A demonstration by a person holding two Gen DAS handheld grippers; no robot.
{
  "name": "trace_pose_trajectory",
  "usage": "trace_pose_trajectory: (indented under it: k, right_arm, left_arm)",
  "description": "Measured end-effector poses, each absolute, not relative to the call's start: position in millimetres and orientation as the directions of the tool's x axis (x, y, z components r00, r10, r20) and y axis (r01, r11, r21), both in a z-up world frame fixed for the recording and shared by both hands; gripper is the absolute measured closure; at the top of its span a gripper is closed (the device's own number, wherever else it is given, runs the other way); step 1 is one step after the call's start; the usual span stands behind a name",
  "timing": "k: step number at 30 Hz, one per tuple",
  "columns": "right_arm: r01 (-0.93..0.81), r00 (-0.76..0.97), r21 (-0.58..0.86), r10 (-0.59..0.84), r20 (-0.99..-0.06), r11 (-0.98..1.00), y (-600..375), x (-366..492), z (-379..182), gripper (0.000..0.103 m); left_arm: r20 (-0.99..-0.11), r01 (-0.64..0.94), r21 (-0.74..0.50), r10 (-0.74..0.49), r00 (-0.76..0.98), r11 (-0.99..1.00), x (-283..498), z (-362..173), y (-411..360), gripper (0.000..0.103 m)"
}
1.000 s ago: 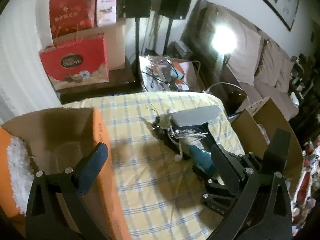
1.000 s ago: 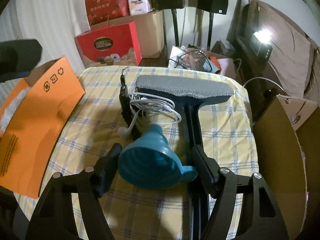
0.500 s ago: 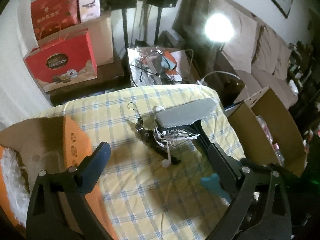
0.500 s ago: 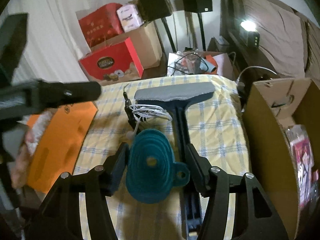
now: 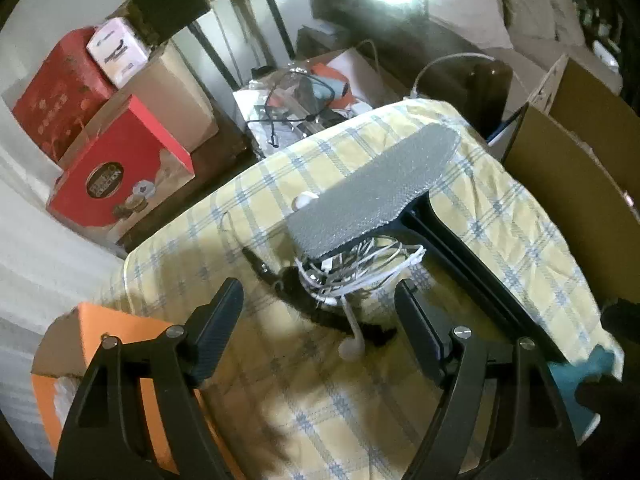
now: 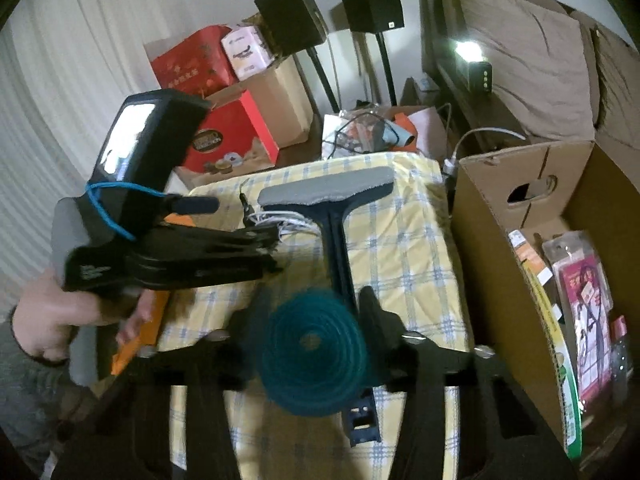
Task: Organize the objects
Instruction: 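Lift the blue funnel with the right gripper while the left gripper grasps the white cable bundle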
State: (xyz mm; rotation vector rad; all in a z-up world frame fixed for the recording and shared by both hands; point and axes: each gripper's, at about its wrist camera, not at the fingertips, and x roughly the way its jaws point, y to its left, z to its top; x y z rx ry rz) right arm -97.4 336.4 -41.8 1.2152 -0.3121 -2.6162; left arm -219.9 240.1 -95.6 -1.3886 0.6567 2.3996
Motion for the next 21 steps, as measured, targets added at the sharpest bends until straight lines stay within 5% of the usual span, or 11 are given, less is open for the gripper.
trace_pose_trajectory:
  k: [4, 7, 10, 12, 14, 21]
  right_arm:
    - [0.126, -0.613, 0.275, -0.292, -0.734, -0.953, 332, -99, -47, 0.066]
    - [0.127, -0.602, 0.276, -0.295, -0.742, -0.953, 330, -101, -52, 0.066]
    - [0.119, -0.607, 0.277, -0.29, -0.74, -0.954, 332, -99, -54, 0.062]
    - [0.109, -0.609, 0.28, -0.287, -0.74, -0.954, 335, -98, -55, 0.039]
    - [0.106, -0.607, 0.275, -0.281, -0.743, -0.956, 336, -97, -55, 0.034]
    - [0.172, -0.587, 0.244, -0.299, -0.753, -0.954, 319, -90, -55, 0.03]
  left_arm:
    - [-0.875, -0.461, 0.256, -0.001, -0.484, -0.85, -228, -103, 244, 0.078]
    - [-0.883, -0.466, 0.211, 0.036, -0.467, -0.859, -229, -103, 240, 0.096]
    - [-0.882, -0.466, 0.194, 0.054, -0.468, -0.863, -225, -101, 236, 0.099]
    - [-0.883, -0.461, 0.155, 0.086, -0.461, -0.874, -223, -96, 231, 0.099]
    - [-0.88, -0.46, 0.115, 0.124, -0.458, -0.88, -219, -89, 225, 0.099]
    - [-0.843, -0.464, 0.0, 0.25, -0.477, -0.886, -200, -44, 203, 0.1]
